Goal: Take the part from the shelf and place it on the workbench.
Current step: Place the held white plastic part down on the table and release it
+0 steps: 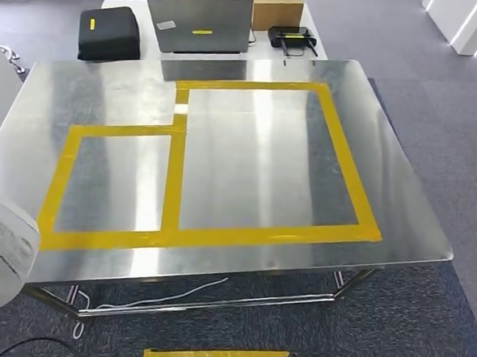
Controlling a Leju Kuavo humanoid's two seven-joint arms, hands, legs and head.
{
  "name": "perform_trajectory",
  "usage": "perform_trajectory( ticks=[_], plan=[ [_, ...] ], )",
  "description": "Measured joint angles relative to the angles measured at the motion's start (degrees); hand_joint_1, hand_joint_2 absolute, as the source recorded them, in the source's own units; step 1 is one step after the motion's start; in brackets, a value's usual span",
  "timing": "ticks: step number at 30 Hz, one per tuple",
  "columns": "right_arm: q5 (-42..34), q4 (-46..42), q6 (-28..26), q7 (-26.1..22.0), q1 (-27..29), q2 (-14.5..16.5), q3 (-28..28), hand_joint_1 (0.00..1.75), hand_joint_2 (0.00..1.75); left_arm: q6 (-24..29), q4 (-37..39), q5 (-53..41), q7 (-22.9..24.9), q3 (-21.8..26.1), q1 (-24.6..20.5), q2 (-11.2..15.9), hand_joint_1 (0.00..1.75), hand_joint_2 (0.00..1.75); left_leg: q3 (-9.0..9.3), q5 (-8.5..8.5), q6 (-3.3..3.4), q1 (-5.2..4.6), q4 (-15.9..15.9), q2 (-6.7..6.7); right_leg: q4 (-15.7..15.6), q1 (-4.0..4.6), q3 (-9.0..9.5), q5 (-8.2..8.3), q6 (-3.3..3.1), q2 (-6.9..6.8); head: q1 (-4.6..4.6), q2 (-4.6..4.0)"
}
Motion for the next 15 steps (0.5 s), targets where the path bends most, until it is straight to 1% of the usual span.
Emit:
perform_trajectory(
  ticks=[1,2,3,4,5,6,7,8,9,10,11,12,13,14,15],
  plan=[
    [-0.93,0.00,-0.14,-0.19,-0.06,0.00,-0.01,0.00,1.75,0.02,0.00,-0.04,0.00,0.00,0.03,0.00,1.75,1.75,0.53,-0.17,0.41,0.06,-0.33,-0.06,1.16,-0.01,-0.40,0.40,0.29,-0.05,0.07,0.00],
    [-1.71,0.00,-0.36,-0.32,-0.15,0.00,-0.01,0.00,1.75,0.04,0.00,-0.08,0.00,0.00,0.03,0.01,1.75,1.75,1.21,-0.40,0.81,0.11,-0.64,-0.05,3.35,-0.02,-1.73,0.73,0.48,-0.08,0.12,0.01],
    [-2.46,0.00,-0.66,-0.41,-0.23,0.00,-0.01,0.00,1.75,0.02,0.01,-0.13,0.01,0.00,0.02,0.01,1.75,1.75,1.94,-0.71,1.18,0.14,-0.95,-0.03,6.66,-0.02,-3.88,0.59,0.61,-0.12,0.23,0.01],
    [-3.20,0.00,-1.04,-0.47,-0.24,-0.01,-0.01,0.00,1.75,-0.03,0.02,-0.15,0.07,0.00,0.00,0.00,1.75,1.75,2.56,-1.10,1.51,0.09,-1.13,0.04,10.39,-0.02,-6.47,-0.33,0.64,-0.15,0.38,0.00],
    [-3.93,0.00,-1.44,-0.47,-0.20,-0.01,0.00,0.00,1.75,-0.12,0.05,-0.17,0.19,-0.01,-0.03,0.00,1.75,1.75,3.08,-1.52,1.74,0.01,-1.19,0.04,13.61,0.00,-9.09,-2.02,0.65,-0.16,0.51,0.01],
    [-4.60,0.00,-1.81,-0.46,-0.10,-0.02,0.01,0.00,1.75,-0.26,0.09,-0.19,0.38,-0.01,-0.05,-0.01,1.75,1.75,3.60,-1.98,1.87,-0.08,-1.19,-0.01,15.77,0.03,-11.36,-3.91,0.64,-0.17,0.66,0.00],
    [-5.17,0.00,-2.14,-0.41,0.00,-0.03,0.02,0.00,1.75,-0.43,0.15,-0.19,0.64,-0.02,-0.05,-0.01,1.75,1.75,4.17,-2.47,1.94,-0.16,-1.19,-0.09,16.48,0.06,-12.85,-5.24,0.61,-0.16,0.76,0.01],
    [-5.67,-0.01,-2.43,-0.33,0.07,-0.08,0.02,0.00,1.75,-0.62,0.23,-0.19,0.98,-0.02,-0.07,-0.01,1.75,1.75,4.88,-3.03,1.96,-0.25,-1.19,-0.18,15.44,0.11,-13.48,-5.13,0.49,-0.16,0.81,0.01],
    [-6.09,-0.01,-2.65,-0.21,0.10,-0.13,0.02,0.00,1.75,-0.80,0.34,-0.18,1.34,-0.02,-0.12,-0.01,1.75,1.75,5.70,-3.63,1.93,-0.34,-1.20,-0.26,12.83,0.17,-13.31,-3.32,0.28,-0.16,0.86,0.00],
    [-6.46,-0.02,-2.79,-0.07,0.11,-0.22,0.02,0.00,1.75,-0.96,0.49,-0.13,1.69,-0.04,-0.23,-0.01,1.75,1.75,6.40,-4.28,1.86,-0.42,-1.21,-0.30,9.21,0.28,-12.62,0.06,-0.07,-0.14,0.87,0.00],
    [-6.74,-0.02,-2.89,0.12,0.11,-0.33,0.02,0.00,1.75,-1.07,0.71,-0.04,2.02,-0.06,-0.43,-0.02,1.75,1.75,7.16,-4.90,1.70,-0.50,-1.21,-0.34,6.15,0.44,-12.06,3.04,-0.44,-0.10,0.73,-0.01],
    [-6.91,-0.02,-2.92,0.25,0.08,-0.41,0.04,0.00,1.75,-1.14,0.94,0.09,2.26,-0.08,-0.74,-0.02,1.75,1.75,7.56,-5.42,1.45,-0.56,-1.21,-0.41,3.98,0.63,-11.42,5.20,-0.77,-0.04,0.64,0.00],
    [-6.99,-0.03,-2.91,0.36,0.06,-0.49,0.07,0.00,1.75,-1.19,1.21,0.24,2.51,-0.10,-1.11,-0.03,1.75,1.75,7.81,-5.82,1.12,-0.56,-1.27,-0.48,3.02,0.81,-11.16,6.52,-1.08,0.01,0.56,0.00],
    [-7.00,-0.04,-2.90,0.45,0.03,-0.53,0.13,0.00,1.75,-1.23,1.50,0.27,2.75,-0.13,-1.54,-0.02,1.75,1.75,8.10,-5.98,0.75,-0.59,-1.22,-0.55,2.96,0.88,-10.97,6.59,-1.26,0.02,0.50,0.01],
    [-7.00,-0.05,-2.87,0.45,-0.05,-0.54,0.27,0.00,1.75,-1.27,1.86,0.13,3.10,-0.16,-2.06,0.02,1.75,1.75,8.24,-6.00,0.62,-0.59,-1.23,-0.60,2.64,0.88,-10.55,7.00,-1.19,0.06,0.54,0.01]
  ],
)
